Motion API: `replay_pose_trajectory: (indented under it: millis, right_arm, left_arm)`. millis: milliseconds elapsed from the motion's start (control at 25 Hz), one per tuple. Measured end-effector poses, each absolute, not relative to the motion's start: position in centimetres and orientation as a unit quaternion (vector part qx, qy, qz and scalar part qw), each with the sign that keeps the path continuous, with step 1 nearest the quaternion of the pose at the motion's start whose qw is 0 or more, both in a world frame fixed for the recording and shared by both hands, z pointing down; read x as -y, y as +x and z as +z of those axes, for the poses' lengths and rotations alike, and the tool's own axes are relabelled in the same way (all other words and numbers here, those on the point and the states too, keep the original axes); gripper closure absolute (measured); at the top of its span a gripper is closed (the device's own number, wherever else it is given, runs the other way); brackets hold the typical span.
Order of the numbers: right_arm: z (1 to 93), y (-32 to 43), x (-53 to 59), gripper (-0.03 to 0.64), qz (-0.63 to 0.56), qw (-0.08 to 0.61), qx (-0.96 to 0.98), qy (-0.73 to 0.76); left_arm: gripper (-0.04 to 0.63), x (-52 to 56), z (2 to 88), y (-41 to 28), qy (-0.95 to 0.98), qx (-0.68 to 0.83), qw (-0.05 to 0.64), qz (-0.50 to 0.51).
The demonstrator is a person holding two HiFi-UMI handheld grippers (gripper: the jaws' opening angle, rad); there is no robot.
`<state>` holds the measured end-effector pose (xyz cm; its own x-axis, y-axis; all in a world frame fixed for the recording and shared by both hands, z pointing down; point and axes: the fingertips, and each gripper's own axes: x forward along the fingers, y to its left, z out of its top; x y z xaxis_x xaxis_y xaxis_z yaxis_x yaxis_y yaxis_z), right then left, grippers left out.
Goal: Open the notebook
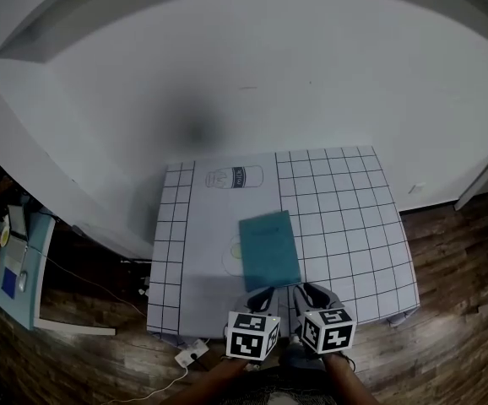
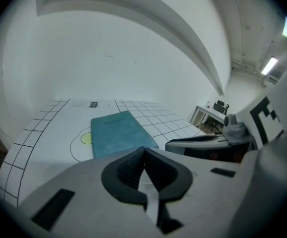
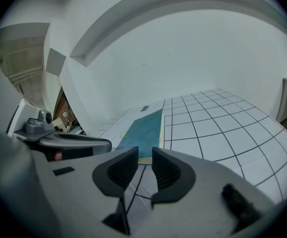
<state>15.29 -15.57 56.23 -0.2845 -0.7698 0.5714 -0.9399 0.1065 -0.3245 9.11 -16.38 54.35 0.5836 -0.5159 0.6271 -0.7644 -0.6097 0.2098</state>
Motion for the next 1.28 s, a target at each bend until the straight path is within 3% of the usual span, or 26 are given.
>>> replay_pose_trajectory:
  millis: [600,1280]
  right_arm:
    - [59.5,15.3,17.6,0.471,0.399,0.125,0.730,0.540]
    - [60.8,15.1,18.8,0.460,0.500,0.111,0.704,0.492]
  left_arm:
    - [0.584,18.4,55.5,8.8,0.835,0.406,0.248,0.277]
    - [0.584,19.8,55.6,8.6,0.816,0.440,0.257,0.273]
